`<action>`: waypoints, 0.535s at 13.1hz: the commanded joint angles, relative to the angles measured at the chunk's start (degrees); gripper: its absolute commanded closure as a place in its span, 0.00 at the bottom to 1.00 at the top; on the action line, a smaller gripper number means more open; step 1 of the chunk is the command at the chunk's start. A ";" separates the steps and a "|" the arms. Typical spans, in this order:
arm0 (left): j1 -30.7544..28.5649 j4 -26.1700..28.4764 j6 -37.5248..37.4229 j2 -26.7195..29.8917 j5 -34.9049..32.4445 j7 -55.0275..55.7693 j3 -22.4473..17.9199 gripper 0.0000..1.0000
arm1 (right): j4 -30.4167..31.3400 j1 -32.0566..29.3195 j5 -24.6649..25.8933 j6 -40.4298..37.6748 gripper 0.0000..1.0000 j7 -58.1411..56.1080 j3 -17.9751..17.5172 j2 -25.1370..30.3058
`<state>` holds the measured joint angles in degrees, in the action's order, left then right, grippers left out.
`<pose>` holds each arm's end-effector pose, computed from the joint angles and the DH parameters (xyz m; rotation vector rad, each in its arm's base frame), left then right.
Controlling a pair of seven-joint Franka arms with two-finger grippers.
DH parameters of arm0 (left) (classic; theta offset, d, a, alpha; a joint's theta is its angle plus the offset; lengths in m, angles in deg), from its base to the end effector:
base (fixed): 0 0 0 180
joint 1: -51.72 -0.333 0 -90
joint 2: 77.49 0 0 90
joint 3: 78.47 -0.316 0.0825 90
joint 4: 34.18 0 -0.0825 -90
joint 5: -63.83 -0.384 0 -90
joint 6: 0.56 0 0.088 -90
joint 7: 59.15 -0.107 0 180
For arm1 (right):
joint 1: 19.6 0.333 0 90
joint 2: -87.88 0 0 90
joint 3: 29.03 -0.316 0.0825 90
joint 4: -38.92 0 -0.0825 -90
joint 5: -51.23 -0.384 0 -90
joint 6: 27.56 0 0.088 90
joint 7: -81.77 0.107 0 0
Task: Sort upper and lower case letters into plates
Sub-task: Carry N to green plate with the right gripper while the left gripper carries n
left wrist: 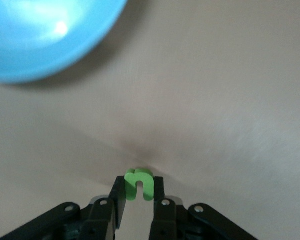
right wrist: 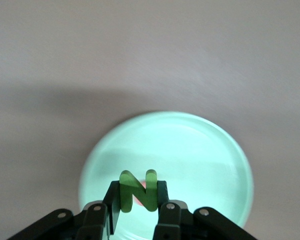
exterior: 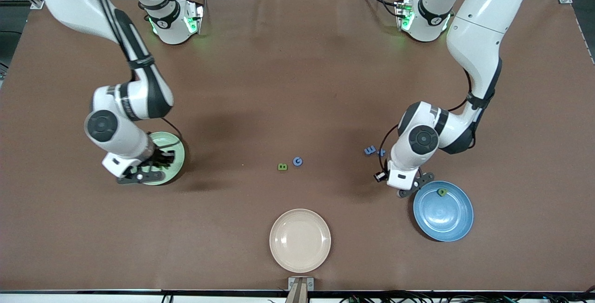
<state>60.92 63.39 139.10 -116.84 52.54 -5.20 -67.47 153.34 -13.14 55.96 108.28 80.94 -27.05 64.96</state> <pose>0.6439 -0.2220 0.2053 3.0181 0.7531 0.0923 0.6033 0.0469 0.2563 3.0611 0.2381 -0.0369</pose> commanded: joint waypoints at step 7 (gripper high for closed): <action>-11.91 -6.95 -4.22 -0.11 -0.93 -24.66 0.26 0.99 | 13.29 -7.08 0.54 13.58 0.00 -6.56 -1.62 0.86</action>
<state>50.75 57.17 135.57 -115.99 52.52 -26.99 -67.66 165.87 -19.35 55.97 121.97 74.56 -27.56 64.65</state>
